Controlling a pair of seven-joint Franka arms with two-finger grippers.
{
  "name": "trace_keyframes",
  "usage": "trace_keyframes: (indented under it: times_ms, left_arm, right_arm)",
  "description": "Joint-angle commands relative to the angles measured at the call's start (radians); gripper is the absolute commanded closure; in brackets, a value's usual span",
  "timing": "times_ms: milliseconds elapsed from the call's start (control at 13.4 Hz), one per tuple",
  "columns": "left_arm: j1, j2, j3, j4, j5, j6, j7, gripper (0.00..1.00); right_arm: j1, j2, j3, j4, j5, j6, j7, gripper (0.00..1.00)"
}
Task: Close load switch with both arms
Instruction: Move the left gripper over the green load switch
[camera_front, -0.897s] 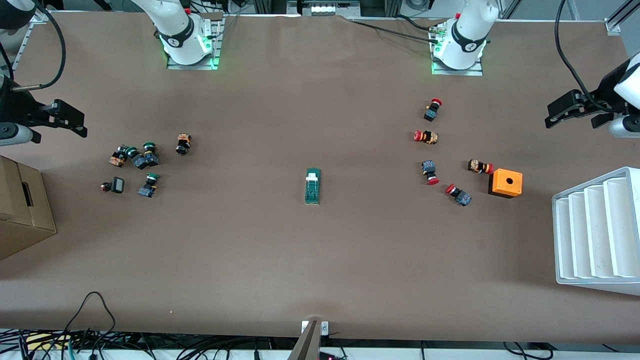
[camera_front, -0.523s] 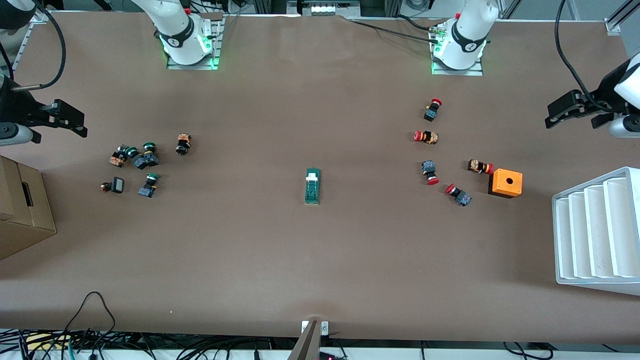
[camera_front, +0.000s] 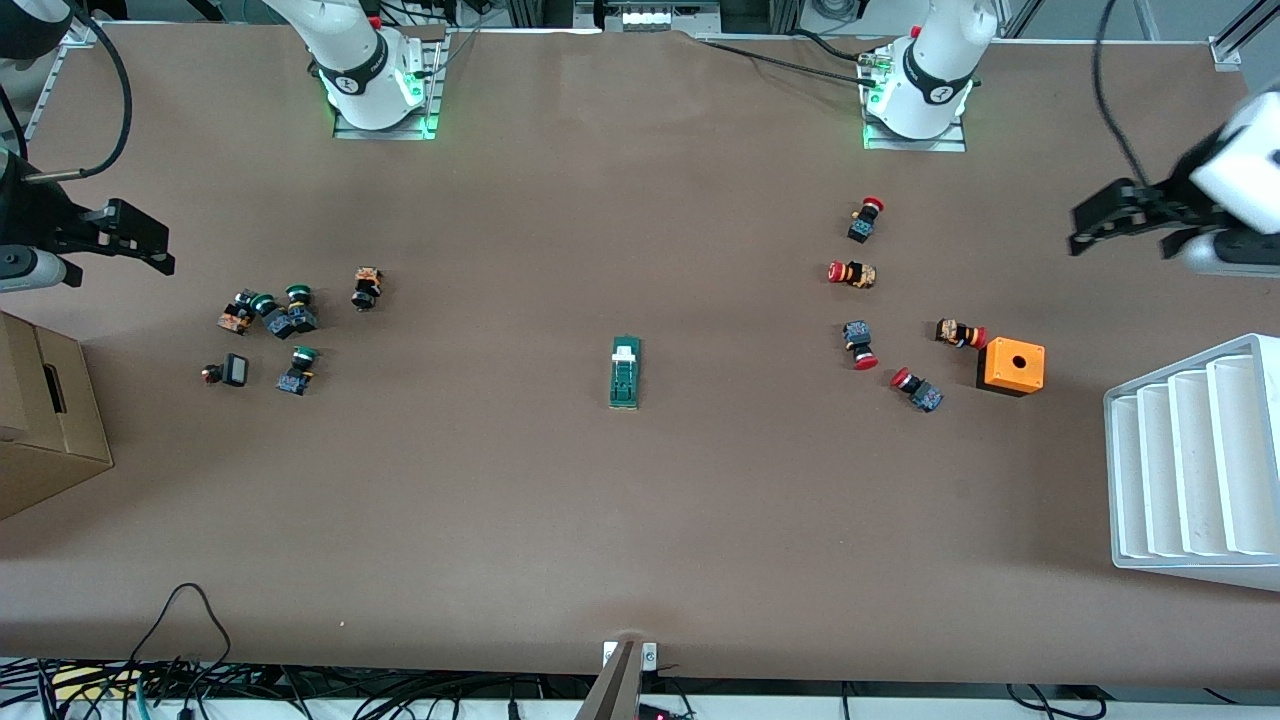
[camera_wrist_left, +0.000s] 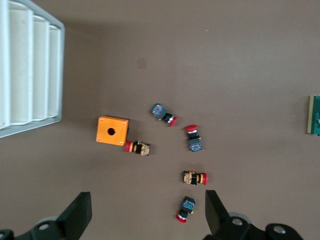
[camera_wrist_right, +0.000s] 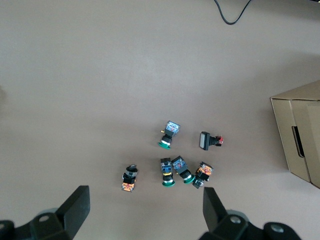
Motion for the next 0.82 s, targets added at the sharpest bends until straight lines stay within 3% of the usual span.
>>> trace_keyframes:
  times_ms: [0,747]
  left_arm:
    - [-0.003,-0.007,-0.079,-0.061,-0.019,0.066,-0.086,0.00]
    - [-0.003,0.005,-0.412,-0.300,-0.017,0.467,-0.439,0.00]
  right_arm:
    - [-0.006,0.009,0.002,0.023,0.008,-0.012,-0.015,0.00]
    - [-0.006,0.009,0.002,0.023,0.008,-0.021,-0.012,0.00]
